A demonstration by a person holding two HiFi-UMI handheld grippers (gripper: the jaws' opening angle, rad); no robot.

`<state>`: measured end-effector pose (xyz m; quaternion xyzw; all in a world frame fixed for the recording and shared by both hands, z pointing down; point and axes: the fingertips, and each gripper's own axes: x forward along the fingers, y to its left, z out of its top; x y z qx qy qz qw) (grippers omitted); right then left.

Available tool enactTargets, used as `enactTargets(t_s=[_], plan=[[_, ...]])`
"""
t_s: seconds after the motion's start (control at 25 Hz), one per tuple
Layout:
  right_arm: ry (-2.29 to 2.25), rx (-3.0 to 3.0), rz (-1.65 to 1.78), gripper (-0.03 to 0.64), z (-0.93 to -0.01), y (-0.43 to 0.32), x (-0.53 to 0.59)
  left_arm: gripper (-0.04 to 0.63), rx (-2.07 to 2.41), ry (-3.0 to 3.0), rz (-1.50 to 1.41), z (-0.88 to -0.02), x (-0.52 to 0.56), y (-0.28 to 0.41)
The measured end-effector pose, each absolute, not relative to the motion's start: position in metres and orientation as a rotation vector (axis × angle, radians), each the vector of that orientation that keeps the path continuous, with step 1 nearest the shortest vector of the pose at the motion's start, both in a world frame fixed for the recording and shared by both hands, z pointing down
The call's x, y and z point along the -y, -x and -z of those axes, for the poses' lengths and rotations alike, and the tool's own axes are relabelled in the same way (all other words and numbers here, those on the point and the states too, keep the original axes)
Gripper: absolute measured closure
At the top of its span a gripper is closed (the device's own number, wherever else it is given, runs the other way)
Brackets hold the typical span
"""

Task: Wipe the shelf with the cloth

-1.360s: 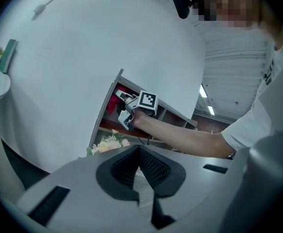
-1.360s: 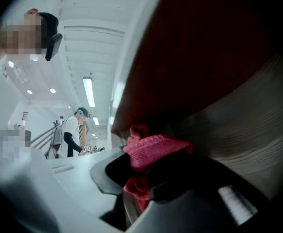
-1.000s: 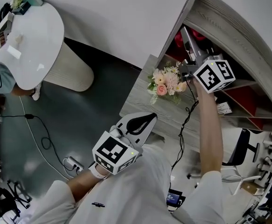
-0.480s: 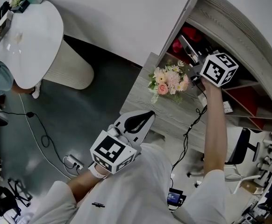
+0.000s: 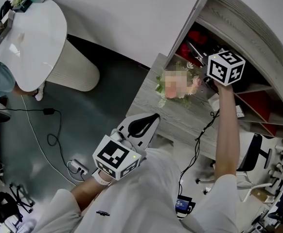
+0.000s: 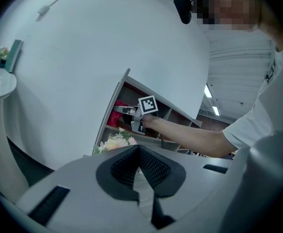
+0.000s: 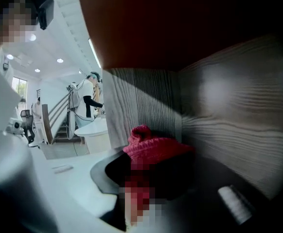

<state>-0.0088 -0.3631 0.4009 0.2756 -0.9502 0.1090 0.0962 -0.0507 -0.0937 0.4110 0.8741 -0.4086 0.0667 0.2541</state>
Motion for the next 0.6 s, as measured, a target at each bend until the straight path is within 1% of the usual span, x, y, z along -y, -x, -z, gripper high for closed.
enactTargets(t_s=[0.2,0.4,0.6], plan=[[-0.776,2.746,-0.3,0.537,-0.418,0.009,0.36,0.595,1.117,-2.375,-0.183,-0.41,0.092,0.051],[-0.634,2.644,-0.236,0.537,-0.436,0.014,0.345,0.595,1.113,-2.379,-0.188,-0.409,0.089,0.047],[-0.554,2.683,-0.201,0.537,-0.429,0.017,0.322,0.595,1.093,-2.397,-0.181,-0.405,0.085,0.04]])
